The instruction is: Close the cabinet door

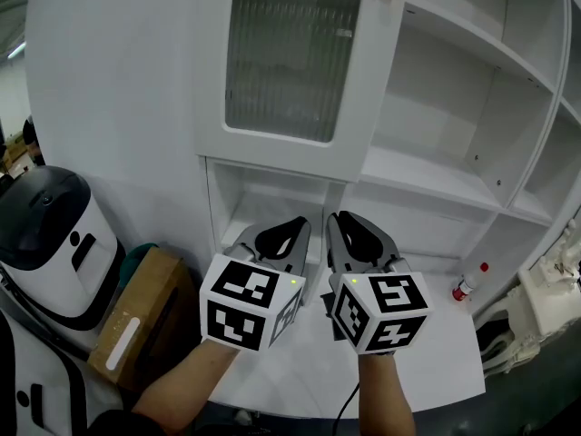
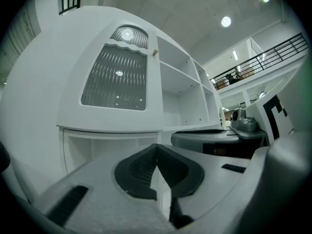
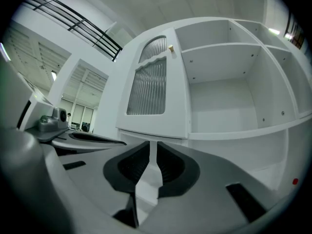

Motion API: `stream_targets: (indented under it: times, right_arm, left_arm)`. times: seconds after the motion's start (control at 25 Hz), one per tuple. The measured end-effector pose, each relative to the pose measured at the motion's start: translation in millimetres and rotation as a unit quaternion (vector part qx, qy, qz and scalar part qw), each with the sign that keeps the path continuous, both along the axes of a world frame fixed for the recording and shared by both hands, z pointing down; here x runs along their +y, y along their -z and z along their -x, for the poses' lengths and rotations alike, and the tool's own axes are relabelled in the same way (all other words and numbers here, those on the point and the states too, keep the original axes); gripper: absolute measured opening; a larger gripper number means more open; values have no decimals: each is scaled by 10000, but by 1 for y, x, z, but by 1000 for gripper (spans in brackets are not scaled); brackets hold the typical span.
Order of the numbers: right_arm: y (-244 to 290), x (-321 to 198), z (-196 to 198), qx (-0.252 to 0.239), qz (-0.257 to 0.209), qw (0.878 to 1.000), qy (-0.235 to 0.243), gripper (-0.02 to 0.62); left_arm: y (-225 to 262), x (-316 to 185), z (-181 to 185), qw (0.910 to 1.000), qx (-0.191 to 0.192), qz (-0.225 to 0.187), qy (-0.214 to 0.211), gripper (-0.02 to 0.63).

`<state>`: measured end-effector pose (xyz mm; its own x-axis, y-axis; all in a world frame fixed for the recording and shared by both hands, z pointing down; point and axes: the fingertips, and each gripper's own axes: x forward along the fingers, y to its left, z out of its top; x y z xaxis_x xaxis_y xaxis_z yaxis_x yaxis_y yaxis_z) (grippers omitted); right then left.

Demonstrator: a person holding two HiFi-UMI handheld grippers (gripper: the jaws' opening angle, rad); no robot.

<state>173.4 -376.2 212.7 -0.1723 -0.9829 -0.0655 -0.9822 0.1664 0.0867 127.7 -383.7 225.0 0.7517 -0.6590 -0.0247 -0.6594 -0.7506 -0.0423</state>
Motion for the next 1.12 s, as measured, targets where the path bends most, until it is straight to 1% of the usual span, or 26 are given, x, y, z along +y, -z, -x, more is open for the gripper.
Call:
stream_targets:
  times: [0.48,0.8,1.12]
  right_arm:
    - [-13,33,27,124,124,9986,492,28]
    - [-17,50,32,144,168,9977,647,28]
    - [-15,60,30,134,129,9975,686,28]
  left_arm:
    - [-4,35,13,9996,19,26,288,12]
    - [-7,53,17,9991,25,32,422,12]
    - [-5,63,15,9990,2,3,456,12]
